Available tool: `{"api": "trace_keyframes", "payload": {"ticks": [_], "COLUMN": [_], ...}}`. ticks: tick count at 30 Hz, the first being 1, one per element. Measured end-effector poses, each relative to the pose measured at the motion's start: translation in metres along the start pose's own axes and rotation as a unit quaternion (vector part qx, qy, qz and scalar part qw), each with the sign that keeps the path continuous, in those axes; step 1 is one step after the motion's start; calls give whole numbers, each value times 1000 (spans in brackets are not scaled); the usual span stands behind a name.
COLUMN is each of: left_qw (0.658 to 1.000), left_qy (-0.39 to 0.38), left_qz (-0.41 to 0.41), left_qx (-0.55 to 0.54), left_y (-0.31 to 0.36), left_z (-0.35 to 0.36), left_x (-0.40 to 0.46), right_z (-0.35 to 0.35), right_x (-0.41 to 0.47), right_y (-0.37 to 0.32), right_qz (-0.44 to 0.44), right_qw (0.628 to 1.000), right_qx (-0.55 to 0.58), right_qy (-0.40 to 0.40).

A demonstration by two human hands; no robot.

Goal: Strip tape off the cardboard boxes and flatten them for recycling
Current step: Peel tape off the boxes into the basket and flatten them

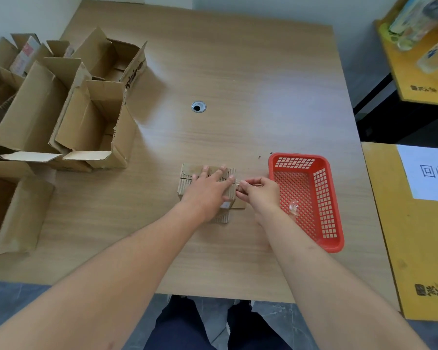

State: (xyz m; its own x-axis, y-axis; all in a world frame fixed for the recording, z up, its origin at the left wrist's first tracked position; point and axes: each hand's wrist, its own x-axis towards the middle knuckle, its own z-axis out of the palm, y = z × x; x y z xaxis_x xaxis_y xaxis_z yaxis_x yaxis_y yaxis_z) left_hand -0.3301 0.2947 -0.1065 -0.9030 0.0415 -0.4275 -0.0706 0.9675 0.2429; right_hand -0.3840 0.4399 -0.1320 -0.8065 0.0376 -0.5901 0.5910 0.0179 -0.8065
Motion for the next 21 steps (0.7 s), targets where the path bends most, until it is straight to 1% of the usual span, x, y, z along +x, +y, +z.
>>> {"api": "trace_keyframes", "payload": {"ticks": [2, 4, 6, 10, 13, 17, 21], "left_qw": [1000, 1000, 1000, 1000, 1000, 999, 999], "left_qy": [5, 6, 4, 1, 7, 15, 18], "left_qz": [-2, -1, 1, -1, -3, -5, -7], "left_qx": [7, 6, 1, -8, -12, -35, -46], "left_y": [2, 2, 1, 0, -1, -1, 1], "left_z": [3, 4, 4, 4, 4, 3, 2], "left_x": [-1, -1, -1, -1, -2, -3, -3], "right_z": [1, 2, 2, 1, -4, -14, -20], "right_x": [1, 4, 9, 13, 12, 10, 12], "right_y": [3, 6, 9, 13, 14, 12, 8], "right_qz": [19, 16, -4, -62, -82, -58, -26], "right_qw": [999, 999, 999, 995, 994, 991, 992], "right_qx": [26, 23, 2, -68, -71, -35, 12], "right_qy": [18, 33, 43, 34, -7, -114, -121]}}
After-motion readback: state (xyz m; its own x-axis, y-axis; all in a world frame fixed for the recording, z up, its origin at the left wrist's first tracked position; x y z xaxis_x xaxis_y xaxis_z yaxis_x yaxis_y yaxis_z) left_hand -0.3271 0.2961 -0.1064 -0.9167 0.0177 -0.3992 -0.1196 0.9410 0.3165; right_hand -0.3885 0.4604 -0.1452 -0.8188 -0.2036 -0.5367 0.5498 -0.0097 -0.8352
